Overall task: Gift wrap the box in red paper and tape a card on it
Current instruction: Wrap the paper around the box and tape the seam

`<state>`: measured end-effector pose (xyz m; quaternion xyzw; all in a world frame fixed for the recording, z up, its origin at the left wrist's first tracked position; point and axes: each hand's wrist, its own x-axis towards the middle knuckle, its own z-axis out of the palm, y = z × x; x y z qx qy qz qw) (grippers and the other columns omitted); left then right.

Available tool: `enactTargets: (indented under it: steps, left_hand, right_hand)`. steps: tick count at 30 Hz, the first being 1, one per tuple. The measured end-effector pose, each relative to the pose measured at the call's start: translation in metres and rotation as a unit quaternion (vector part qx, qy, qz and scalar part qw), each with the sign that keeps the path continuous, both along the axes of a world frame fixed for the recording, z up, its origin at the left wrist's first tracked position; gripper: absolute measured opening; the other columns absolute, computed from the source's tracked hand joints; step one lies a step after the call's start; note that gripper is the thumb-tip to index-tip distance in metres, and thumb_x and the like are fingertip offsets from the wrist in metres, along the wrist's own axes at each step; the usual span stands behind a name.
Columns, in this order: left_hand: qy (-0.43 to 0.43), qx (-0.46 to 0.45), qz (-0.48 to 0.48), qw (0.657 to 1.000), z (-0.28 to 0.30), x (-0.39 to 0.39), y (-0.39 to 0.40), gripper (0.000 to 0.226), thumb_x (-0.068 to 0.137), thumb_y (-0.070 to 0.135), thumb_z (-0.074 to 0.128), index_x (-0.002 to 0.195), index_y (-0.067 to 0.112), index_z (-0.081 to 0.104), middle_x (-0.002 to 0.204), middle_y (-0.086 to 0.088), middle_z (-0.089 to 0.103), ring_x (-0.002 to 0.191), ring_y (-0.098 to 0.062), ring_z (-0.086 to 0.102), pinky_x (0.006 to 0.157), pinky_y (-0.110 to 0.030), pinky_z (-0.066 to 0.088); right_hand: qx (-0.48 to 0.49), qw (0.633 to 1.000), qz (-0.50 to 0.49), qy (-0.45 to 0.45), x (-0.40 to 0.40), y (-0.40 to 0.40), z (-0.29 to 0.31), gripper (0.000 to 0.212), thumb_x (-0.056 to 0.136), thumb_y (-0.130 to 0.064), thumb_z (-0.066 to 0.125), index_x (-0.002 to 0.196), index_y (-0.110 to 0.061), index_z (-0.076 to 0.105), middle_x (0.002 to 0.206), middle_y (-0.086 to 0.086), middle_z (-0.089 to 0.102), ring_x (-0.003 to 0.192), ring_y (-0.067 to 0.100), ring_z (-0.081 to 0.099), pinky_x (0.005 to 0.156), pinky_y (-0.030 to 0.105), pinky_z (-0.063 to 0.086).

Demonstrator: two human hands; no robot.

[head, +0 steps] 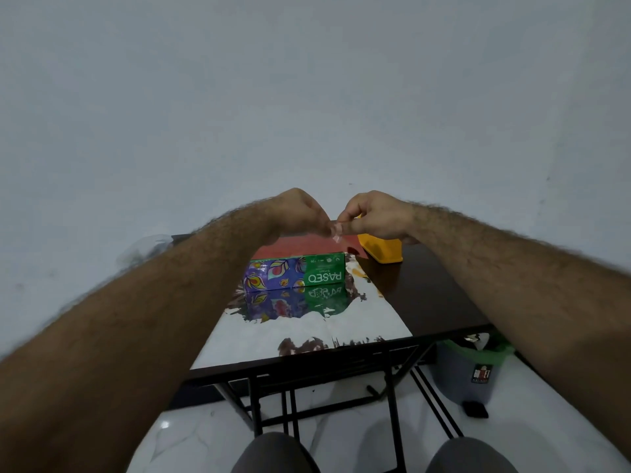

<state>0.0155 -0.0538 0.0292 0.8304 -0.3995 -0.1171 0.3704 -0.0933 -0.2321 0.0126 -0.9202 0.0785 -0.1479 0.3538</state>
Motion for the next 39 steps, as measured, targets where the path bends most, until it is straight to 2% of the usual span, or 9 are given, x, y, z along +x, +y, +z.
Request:
enactTargets:
  steps: [7,13,15,17,20,24,27,32,39]
  left_hand:
    - [0.013,-0.040,0.069,0.997,-0.007,0.004,-0.008,0.006,0.074,0.009,0.088,0.079,0.010,0.084,0.091,-0.005,0.081,0.103,-0.024,0.073,0.104,-0.046,0.056]
    - [0.016,-0.059,0.101,0.993,-0.011,-0.002,-0.008,0.004,0.081,0.002,0.082,0.085,0.002,0.079,0.087,-0.007,0.078,0.090,-0.017,0.071,0.081,-0.032,0.055]
    - [0.020,-0.080,0.113,0.990,-0.013,0.003,-0.005,0.003,0.083,0.001,0.080,0.085,0.000,0.079,0.083,-0.008,0.078,0.083,-0.016,0.072,0.071,-0.028,0.056]
    - [0.041,-0.097,0.115,0.988,-0.016,0.011,0.000,0.008,0.085,0.004,0.081,0.090,-0.002,0.079,0.088,-0.011,0.079,0.079,-0.018,0.070,0.066,-0.024,0.056]
    - [0.112,-0.099,0.122,0.981,-0.028,0.023,0.009,0.013,0.089,0.014,0.081,0.096,0.003,0.079,0.090,-0.005,0.079,0.070,-0.015,0.061,0.059,-0.026,0.043]
    - [0.270,-0.139,0.127,0.944,-0.046,0.035,0.008,0.012,0.096,0.020,0.076,0.088,0.012,0.071,0.081,-0.003,0.066,0.059,-0.014,0.048,0.060,-0.030,0.035]
    - [0.324,-0.159,0.127,0.924,-0.054,0.034,0.002,0.014,0.099,0.018,0.072,0.086,0.015,0.071,0.074,0.000,0.062,0.059,-0.013,0.046,0.057,-0.029,0.034]
    - [0.347,-0.146,0.142,0.916,-0.059,0.032,-0.011,0.018,0.101,0.017,0.070,0.083,0.012,0.072,0.069,-0.001,0.065,0.054,-0.012,0.052,0.045,-0.024,0.040]
    - [0.296,-0.079,0.167,0.937,-0.059,0.029,-0.031,0.025,0.097,0.016,0.073,0.075,0.013,0.064,0.047,0.004,0.052,0.035,-0.007,0.039,0.037,-0.018,0.027]
  right_hand:
    - [0.106,0.992,-0.073,0.002,0.011,-0.004,-0.015,0.020,0.086,-0.030,0.088,0.094,-0.014,0.079,0.109,-0.003,0.073,0.113,0.015,0.064,0.081,0.022,0.046]
    - [0.277,0.938,-0.190,0.091,0.024,-0.003,-0.027,0.029,0.085,-0.051,0.084,0.084,-0.024,0.074,0.087,-0.006,0.063,0.060,0.010,0.041,0.058,0.026,0.030]
    - [0.305,0.921,-0.237,0.050,0.026,-0.010,-0.035,0.022,0.091,-0.039,0.082,0.090,-0.022,0.069,0.074,-0.006,0.055,0.048,0.007,0.037,0.048,0.023,0.030]
    - [0.254,0.943,-0.212,-0.030,0.026,-0.018,-0.046,0.015,0.095,-0.022,0.079,0.093,-0.014,0.066,0.074,-0.005,0.058,0.045,0.005,0.048,0.040,0.019,0.038]
    - [-0.015,0.990,-0.095,-0.101,0.024,-0.019,-0.061,0.017,0.094,-0.014,0.078,0.110,-0.017,0.080,0.105,-0.006,0.073,0.090,0.009,0.069,0.073,0.017,0.055]
    - [-0.224,0.970,0.028,-0.087,0.034,-0.025,-0.074,0.050,0.090,-0.029,0.084,0.138,-0.019,0.071,0.139,-0.001,0.068,0.130,0.015,0.058,0.108,0.027,0.043]
    - [-0.304,0.945,0.039,-0.111,0.035,-0.030,-0.086,0.042,0.092,-0.036,0.080,0.131,-0.021,0.076,0.130,-0.004,0.075,0.125,0.017,0.062,0.107,0.035,0.048]
    - [-0.300,0.929,0.016,-0.217,0.028,-0.037,-0.109,0.026,0.094,-0.023,0.079,0.118,-0.014,0.081,0.115,0.003,0.080,0.110,0.021,0.075,0.096,0.032,0.056]
    - [-0.174,0.932,-0.051,-0.313,0.030,-0.031,-0.134,0.018,0.088,-0.017,0.085,0.105,-0.013,0.084,0.100,0.001,0.082,0.095,0.018,0.076,0.087,0.040,0.063]
